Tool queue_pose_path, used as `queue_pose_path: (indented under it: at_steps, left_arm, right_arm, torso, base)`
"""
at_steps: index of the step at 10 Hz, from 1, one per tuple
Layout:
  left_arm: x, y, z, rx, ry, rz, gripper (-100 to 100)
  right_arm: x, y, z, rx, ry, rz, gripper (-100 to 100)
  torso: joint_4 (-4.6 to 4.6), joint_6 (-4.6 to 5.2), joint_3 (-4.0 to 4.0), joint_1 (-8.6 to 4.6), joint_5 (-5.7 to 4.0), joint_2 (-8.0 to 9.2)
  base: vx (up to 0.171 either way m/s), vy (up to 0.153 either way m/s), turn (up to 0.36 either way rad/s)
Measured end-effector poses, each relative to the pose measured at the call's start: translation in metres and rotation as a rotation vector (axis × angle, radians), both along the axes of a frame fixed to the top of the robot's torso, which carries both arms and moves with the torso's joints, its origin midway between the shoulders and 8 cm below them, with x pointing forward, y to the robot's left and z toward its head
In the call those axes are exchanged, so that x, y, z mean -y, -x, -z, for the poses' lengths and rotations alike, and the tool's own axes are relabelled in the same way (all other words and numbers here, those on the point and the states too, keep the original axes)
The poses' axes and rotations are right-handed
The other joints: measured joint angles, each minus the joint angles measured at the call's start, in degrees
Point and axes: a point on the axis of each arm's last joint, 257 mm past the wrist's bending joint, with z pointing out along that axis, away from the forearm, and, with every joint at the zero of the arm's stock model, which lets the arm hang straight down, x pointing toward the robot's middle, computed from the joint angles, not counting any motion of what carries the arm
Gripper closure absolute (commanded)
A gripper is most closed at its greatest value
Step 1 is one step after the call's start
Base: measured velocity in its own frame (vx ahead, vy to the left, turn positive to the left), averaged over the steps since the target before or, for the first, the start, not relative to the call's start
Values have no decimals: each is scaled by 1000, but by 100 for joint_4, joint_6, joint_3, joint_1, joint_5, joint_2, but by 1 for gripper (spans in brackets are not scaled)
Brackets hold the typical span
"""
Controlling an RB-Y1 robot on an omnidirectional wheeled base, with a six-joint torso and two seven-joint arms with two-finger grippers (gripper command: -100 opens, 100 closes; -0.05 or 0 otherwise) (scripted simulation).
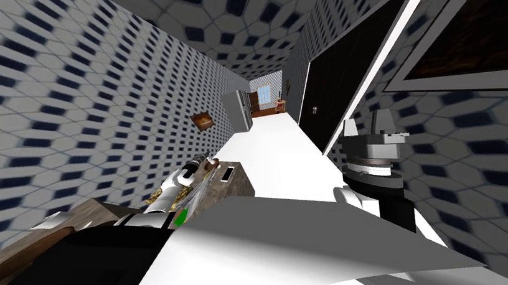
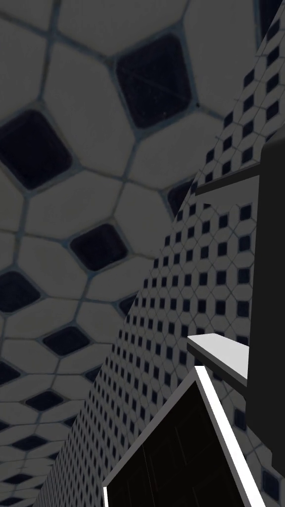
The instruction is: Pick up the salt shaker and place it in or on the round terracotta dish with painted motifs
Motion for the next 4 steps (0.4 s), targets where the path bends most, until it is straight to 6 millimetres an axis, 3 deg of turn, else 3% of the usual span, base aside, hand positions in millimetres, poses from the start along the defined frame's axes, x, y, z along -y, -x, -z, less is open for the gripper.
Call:
queue_pose_path:
  at_steps: [4]
  left_arm:
    - [0, 0, 0, 0, 0, 0, 0]
  right_arm:
    - [0, 0, 0, 0, 0, 0, 0]
  torso:
    - [-3, 0, -6, 2, 1, -10]
  base:
    - [0, 0, 0]
